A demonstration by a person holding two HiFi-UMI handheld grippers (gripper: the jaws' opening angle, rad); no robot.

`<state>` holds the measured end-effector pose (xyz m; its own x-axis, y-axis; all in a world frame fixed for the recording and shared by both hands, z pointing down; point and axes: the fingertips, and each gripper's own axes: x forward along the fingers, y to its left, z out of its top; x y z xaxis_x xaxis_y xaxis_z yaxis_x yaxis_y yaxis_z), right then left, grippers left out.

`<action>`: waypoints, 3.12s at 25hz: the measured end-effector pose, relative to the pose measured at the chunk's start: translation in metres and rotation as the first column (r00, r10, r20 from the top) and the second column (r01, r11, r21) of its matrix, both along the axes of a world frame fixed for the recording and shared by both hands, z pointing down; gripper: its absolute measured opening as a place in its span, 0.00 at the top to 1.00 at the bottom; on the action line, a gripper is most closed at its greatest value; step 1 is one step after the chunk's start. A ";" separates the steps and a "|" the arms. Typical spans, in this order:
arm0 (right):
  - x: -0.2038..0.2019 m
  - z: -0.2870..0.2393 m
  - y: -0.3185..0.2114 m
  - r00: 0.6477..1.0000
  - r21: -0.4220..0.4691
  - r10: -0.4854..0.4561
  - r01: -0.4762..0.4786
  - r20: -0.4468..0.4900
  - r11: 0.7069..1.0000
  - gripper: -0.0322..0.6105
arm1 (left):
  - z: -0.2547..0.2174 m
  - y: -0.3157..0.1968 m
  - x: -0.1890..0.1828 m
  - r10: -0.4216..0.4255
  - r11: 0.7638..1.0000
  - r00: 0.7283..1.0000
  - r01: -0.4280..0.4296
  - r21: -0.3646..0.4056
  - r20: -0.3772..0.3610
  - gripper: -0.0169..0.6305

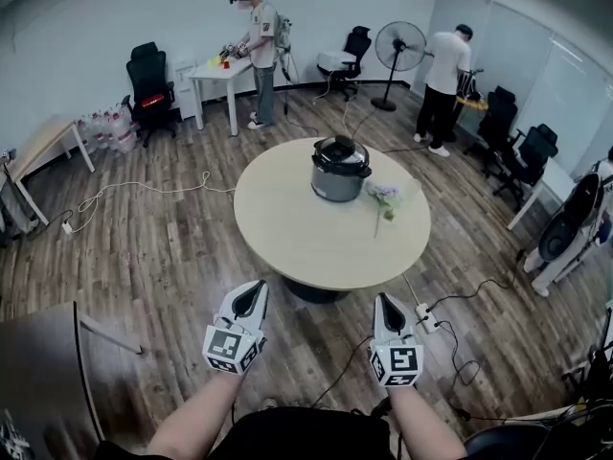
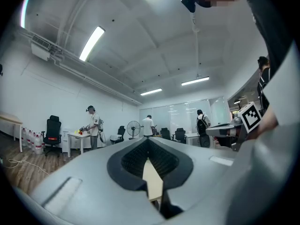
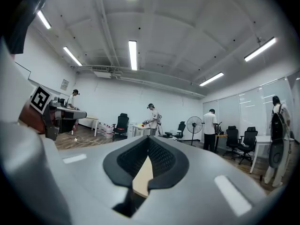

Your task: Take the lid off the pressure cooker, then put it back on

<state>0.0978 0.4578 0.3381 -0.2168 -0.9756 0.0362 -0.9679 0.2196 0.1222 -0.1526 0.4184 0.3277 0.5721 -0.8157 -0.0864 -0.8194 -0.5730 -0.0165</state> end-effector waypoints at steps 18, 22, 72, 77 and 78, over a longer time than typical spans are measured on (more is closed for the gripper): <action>0.024 0.003 -0.029 0.985 -0.071 -0.169 0.170 0.023 0.983 0.02 | 0.018 -0.024 0.054 -0.025 1.000 1.000 0.025 -0.006 0.013 0.09; 0.044 0.000 -0.040 0.981 -0.037 -0.196 0.195 0.001 0.980 0.02 | 0.025 -0.032 0.076 -0.041 0.999 0.999 0.041 0.011 0.027 0.09; 0.063 0.062 -0.705 0.897 -0.479 -0.388 0.252 -0.211 0.841 0.03 | 0.251 -0.640 0.218 0.416 0.844 0.904 -0.342 -0.412 0.101 0.06; 0.050 0.090 -0.741 0.844 -0.609 -0.507 0.311 -0.176 0.729 0.11 | 0.267 -0.648 0.232 0.451 0.824 0.886 -0.365 -0.434 0.110 0.06; 0.048 0.094 -0.747 0.836 -0.628 -0.522 0.316 -0.170 0.711 0.12 | 0.268 -0.649 0.235 0.455 0.821 0.884 -0.367 -0.437 0.111 0.06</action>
<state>0.1454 -0.2892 0.4318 -0.4734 -0.5638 0.6768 -0.6847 0.7189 0.1199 0.0819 -0.2306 0.5960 0.8303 -0.4394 0.3427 -0.5088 -0.8486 0.1446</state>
